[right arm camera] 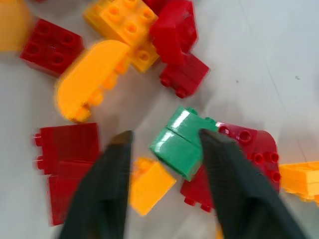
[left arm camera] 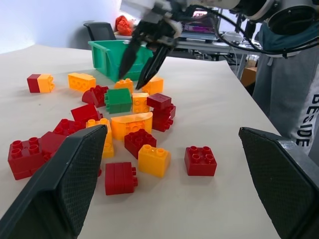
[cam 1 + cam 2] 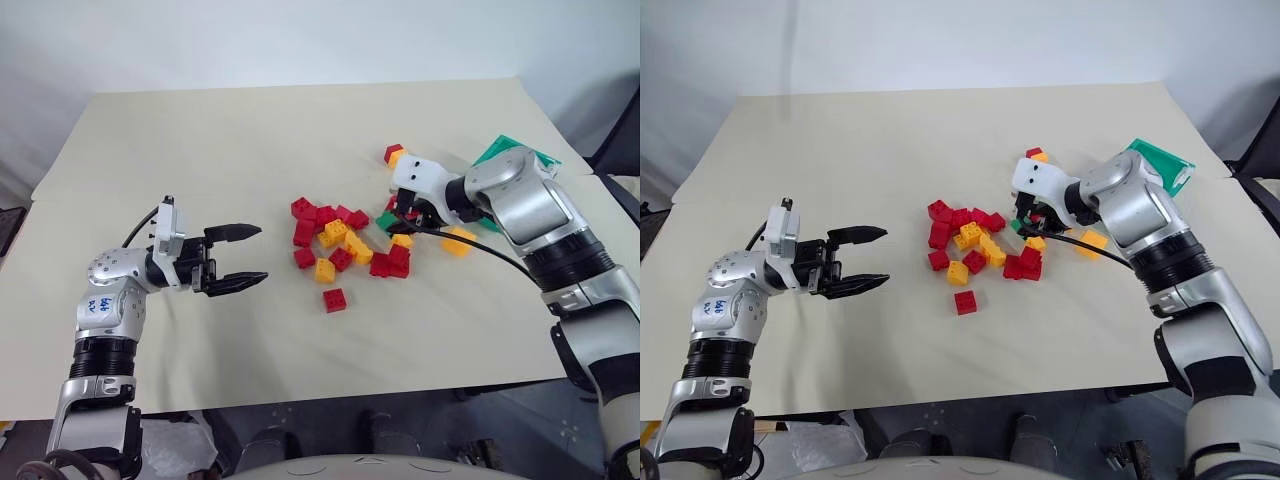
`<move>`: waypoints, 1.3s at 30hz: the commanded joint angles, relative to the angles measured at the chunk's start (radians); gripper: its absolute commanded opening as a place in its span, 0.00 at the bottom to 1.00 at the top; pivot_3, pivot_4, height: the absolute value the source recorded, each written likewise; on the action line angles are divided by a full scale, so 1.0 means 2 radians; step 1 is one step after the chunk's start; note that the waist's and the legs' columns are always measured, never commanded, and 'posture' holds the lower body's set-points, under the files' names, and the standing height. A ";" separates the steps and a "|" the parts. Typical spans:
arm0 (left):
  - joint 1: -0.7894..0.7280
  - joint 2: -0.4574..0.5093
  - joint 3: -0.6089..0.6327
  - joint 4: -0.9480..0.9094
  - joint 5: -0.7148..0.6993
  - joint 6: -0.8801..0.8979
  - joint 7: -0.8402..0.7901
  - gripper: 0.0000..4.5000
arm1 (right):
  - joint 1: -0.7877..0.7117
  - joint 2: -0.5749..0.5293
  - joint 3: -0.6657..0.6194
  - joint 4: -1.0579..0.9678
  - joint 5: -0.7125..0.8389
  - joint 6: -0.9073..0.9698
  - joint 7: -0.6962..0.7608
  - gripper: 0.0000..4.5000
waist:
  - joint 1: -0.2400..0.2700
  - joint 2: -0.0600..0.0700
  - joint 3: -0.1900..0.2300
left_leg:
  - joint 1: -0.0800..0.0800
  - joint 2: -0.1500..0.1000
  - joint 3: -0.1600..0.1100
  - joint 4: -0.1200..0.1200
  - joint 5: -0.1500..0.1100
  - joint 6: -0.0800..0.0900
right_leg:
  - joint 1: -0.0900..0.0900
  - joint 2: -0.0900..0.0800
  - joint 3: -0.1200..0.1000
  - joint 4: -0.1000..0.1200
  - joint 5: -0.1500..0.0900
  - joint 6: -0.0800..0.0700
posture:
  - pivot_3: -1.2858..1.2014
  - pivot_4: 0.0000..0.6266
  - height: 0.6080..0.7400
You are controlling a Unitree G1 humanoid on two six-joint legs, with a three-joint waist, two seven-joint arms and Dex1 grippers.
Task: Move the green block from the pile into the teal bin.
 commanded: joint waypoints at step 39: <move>0.015 -0.016 0.006 -0.024 -0.009 -0.019 0.017 1.00 | -0.021 0.091 0.001 0.096 -0.088 0.035 0.029 0.18 | -0.004 0.000 0.000 | 0.001 0.000 -0.001 0.000 0.000 0.000 | 0.000 0.000 0.000 0.001 0.000 0.000 | 0.52 0.24 1.00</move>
